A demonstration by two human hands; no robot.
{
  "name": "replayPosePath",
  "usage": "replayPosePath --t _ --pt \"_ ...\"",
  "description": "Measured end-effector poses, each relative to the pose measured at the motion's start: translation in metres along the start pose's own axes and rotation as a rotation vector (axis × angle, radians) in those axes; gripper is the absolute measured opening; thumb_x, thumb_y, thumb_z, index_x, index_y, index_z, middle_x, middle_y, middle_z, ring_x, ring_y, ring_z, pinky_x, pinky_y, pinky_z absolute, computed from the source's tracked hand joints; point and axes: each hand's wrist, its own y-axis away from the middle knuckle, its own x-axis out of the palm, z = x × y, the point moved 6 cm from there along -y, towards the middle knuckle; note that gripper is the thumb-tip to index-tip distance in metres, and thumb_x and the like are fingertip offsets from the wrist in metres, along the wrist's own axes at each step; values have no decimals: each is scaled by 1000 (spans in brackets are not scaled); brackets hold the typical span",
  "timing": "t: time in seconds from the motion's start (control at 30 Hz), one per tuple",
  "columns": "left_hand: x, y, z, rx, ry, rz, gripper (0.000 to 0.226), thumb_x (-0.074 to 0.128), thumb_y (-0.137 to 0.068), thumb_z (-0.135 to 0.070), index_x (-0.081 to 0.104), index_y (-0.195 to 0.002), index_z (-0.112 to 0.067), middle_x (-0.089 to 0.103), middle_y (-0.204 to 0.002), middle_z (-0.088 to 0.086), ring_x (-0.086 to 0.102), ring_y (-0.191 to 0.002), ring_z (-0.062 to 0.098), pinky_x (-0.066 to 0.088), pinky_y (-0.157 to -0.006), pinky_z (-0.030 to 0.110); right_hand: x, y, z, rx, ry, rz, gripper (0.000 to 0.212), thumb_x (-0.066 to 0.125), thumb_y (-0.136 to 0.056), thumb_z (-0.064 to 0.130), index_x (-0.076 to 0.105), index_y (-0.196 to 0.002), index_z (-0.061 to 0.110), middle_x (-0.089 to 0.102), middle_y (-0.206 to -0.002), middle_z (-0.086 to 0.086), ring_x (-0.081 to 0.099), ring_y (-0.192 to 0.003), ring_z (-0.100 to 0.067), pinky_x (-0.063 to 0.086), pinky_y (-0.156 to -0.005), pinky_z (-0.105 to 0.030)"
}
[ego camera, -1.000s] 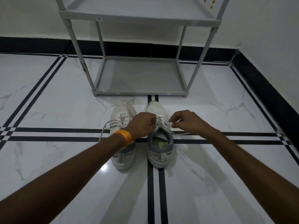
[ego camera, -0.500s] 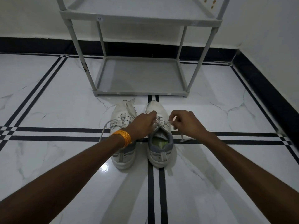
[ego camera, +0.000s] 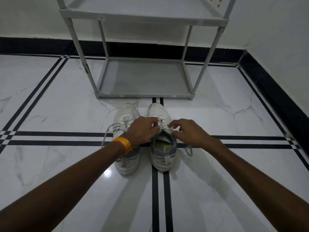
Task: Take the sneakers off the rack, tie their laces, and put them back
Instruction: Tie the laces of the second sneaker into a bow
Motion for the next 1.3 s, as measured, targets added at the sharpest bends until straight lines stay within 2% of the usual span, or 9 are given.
replayPosePath --t 0.2,0.47,0.77,0.87,0.97,1.07,1.13,1.23,1.3 --pt "1 -4 3 -29 54 -3 19 62 -89 -36 66 -86 -17 72 -79 7 65 -70 22 55 -68 36 -1 -9 16 -45 42 -76 13 65 -88 21 68 -84 9 71 -82 -9 65 -74 -23 43 -61 -26" --pt "-2 -9 -5 -29 -87 4 18 61 -89 -23 62 -81 -7 69 -78 13 62 -72 29 54 -69 40 6 2 28 -250 540 -90 37 68 -84 17 48 -111 3 67 -100 -19 63 -84 -35 32 -63 -31" --pt "0 -2 0 -103 -124 9 14 56 -85 -15 64 -81 -4 70 -80 14 64 -75 32 55 -69 43 14 3 22 -148 533 -53 54 75 -77 13 46 -120 2 66 -108 -21 64 -93 -36 39 -68 -33" --pt "-7 3 2 -141 -165 15 15 57 -87 -17 65 -83 -4 70 -83 14 64 -78 32 51 -67 36 14 1 18 -67 479 -46 34 67 -83 11 52 -112 2 65 -109 -20 62 -97 -35 34 -68 -30" --pt "-20 5 6 -126 -262 -31 23 56 -91 -27 69 -86 -9 70 -84 10 63 -84 29 48 -71 34 4 -1 11 74 295 20 18 59 -87 12 64 -100 0 69 -104 -19 64 -94 -33 40 -68 -31" --pt "-32 4 0 -134 -313 -55 31 54 -90 -35 73 -84 -11 68 -87 7 58 -88 28 48 -78 38 -14 1 10 94 -103 102 17 60 -87 18 72 -89 7 72 -99 -8 65 -90 -21 48 -75 -33" --pt "-41 3 -5 -177 47 -88 33 57 -91 -34 74 -83 -7 70 -88 7 61 -84 23 50 -79 37 -27 3 17 62 -428 72 17 60 -89 18 74 -88 9 73 -101 -2 64 -95 -13 49 -83 -31" --pt "-37 3 -12 -303 748 9 37 52 -98 -29 70 -97 3 72 -102 6 64 -96 13 47 -81 25 -37 2 22 33 -911 -41 23 57 -94 16 68 -101 -3 74 -108 -8 68 -104 -18 51 -93 -31" --pt "-30 2 -16 -325 980 19 38 49 -100 -27 65 -102 7 73 -104 7 68 -100 15 52 -83 21 -34 1 24 41 -1145 -87 26 50 -97 14 64 -106 -7 73 -111 -12 69 -106 -22 53 -95 -33"
